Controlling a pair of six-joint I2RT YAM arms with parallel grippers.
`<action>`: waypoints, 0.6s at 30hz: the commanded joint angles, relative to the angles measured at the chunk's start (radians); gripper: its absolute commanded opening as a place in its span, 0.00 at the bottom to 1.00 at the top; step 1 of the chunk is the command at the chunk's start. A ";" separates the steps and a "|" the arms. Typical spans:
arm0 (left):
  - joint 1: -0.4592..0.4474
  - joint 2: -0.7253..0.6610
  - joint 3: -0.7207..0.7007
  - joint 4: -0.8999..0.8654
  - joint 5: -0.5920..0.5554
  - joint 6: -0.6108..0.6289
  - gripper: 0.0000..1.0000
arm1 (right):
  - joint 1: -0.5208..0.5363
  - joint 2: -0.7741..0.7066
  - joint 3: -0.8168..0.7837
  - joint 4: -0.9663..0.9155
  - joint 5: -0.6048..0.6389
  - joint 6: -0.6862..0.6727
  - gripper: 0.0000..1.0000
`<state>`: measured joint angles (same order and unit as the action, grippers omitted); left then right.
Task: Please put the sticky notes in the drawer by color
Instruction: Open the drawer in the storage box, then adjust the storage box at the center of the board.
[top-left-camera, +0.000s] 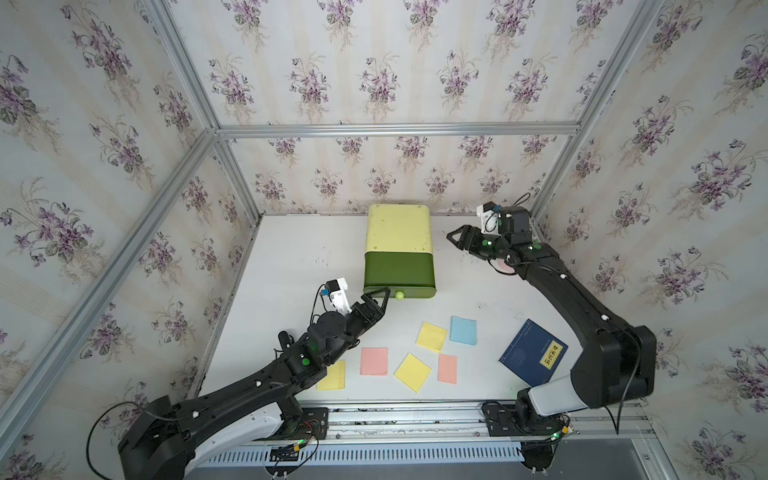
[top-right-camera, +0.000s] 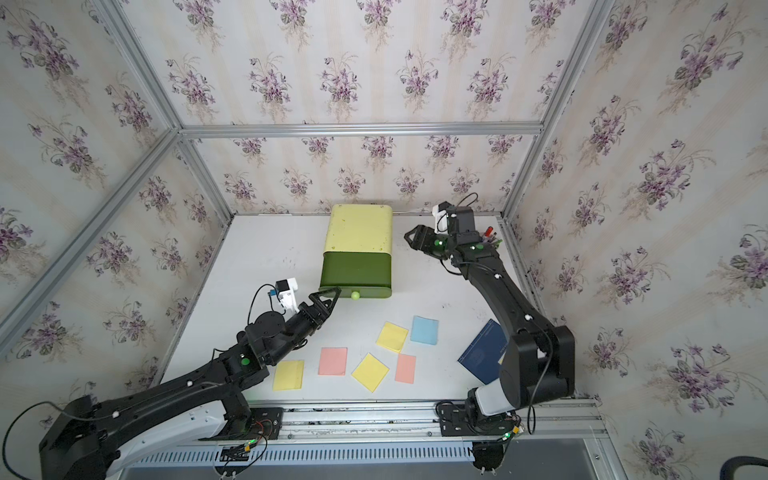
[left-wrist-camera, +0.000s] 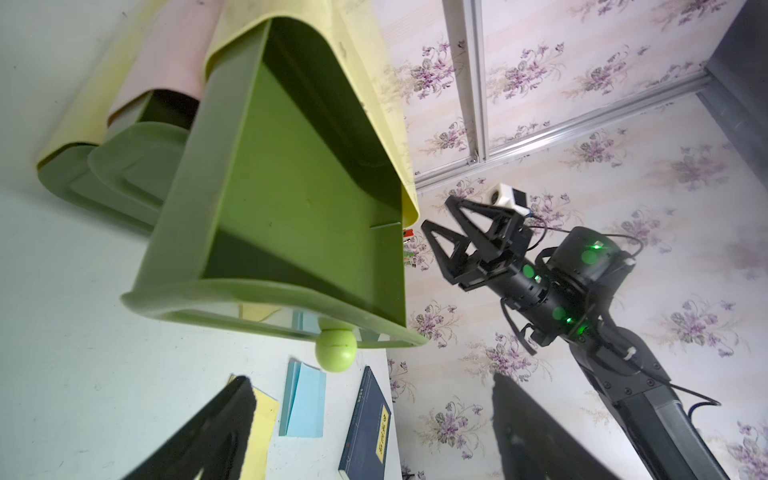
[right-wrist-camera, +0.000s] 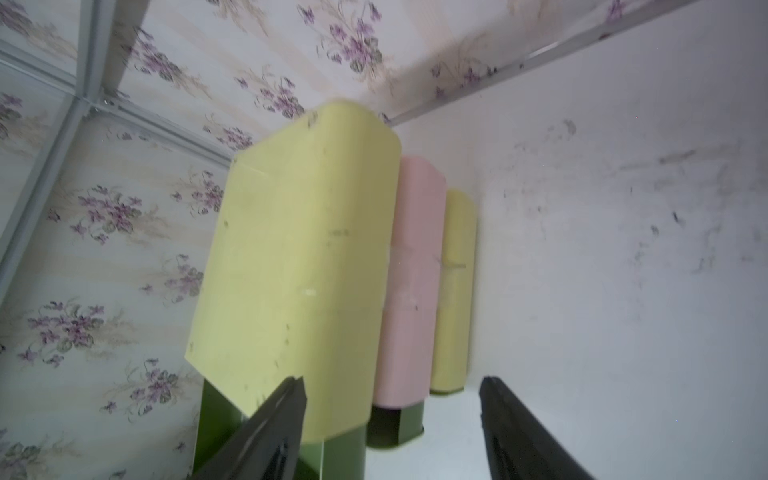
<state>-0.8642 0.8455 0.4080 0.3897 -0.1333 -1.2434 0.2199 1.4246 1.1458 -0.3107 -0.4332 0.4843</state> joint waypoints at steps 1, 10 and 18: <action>0.003 -0.077 -0.021 -0.230 0.011 0.065 0.88 | 0.005 -0.088 -0.188 0.004 -0.037 -0.014 0.67; 0.005 -0.167 0.012 -0.567 0.084 0.196 0.88 | 0.110 -0.095 -0.419 0.234 -0.163 0.047 0.64; 0.005 -0.212 0.046 -0.752 0.077 0.250 0.88 | 0.102 0.117 -0.320 0.343 -0.227 0.073 0.64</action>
<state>-0.8589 0.6418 0.4313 -0.2665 -0.0555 -1.0492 0.3202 1.5066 0.8001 -0.0547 -0.6193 0.5282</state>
